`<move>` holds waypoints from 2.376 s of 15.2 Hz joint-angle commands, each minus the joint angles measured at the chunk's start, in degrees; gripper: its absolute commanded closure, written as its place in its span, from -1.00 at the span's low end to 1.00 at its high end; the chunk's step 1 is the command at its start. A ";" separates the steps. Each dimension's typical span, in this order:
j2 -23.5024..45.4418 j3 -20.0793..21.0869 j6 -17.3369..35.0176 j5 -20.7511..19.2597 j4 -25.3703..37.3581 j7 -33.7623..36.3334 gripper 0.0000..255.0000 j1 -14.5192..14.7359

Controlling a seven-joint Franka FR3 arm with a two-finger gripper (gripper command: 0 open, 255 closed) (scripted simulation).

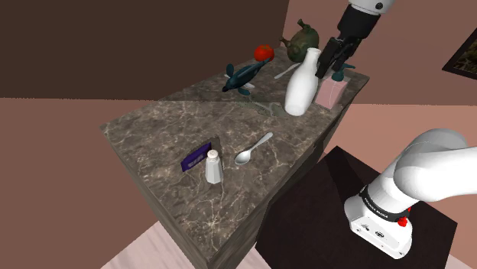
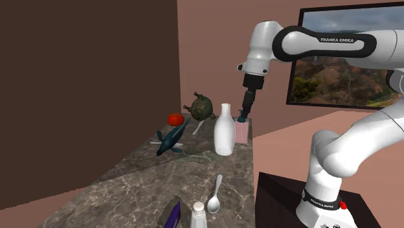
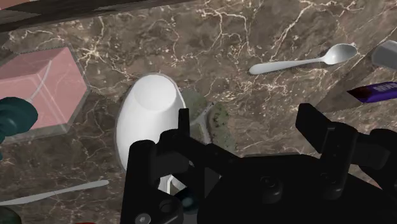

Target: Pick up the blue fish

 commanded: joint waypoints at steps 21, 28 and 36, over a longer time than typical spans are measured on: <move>36.42 2.17 30.30 21.96 14.89 31.54 -1.00 -6.41; 44.42 1.46 36.93 27.50 18.58 35.51 -1.00 -7.13; 45.84 1.68 40.46 29.40 16.06 32.95 1.00 -6.81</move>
